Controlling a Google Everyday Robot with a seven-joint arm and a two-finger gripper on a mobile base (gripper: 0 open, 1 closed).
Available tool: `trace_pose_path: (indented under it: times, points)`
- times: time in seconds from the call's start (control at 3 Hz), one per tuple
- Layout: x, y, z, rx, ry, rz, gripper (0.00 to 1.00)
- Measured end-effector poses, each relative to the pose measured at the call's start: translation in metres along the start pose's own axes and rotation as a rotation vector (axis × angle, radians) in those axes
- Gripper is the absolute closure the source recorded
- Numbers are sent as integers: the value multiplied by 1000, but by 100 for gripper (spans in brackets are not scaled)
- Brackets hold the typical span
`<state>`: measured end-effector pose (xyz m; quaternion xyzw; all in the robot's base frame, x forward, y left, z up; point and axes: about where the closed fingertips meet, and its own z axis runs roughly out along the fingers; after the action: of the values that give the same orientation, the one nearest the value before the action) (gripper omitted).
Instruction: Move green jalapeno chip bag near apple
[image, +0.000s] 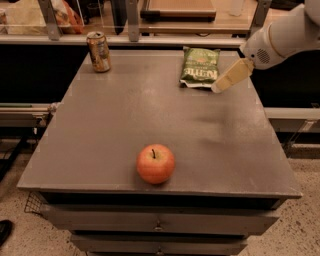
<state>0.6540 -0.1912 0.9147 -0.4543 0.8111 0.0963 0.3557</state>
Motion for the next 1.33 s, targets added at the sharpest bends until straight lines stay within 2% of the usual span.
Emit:
trace_pose_path:
  times: [0.33,0.67,1.0,1.33]
  points:
    - [-5,-29,34,31,-82,76,0]
    - [-13,-49,69,56,-143,142,0]
    - [-24,-62,97,80,-185,184,0]
    - [-26,-64,109,88,-200,185,18]
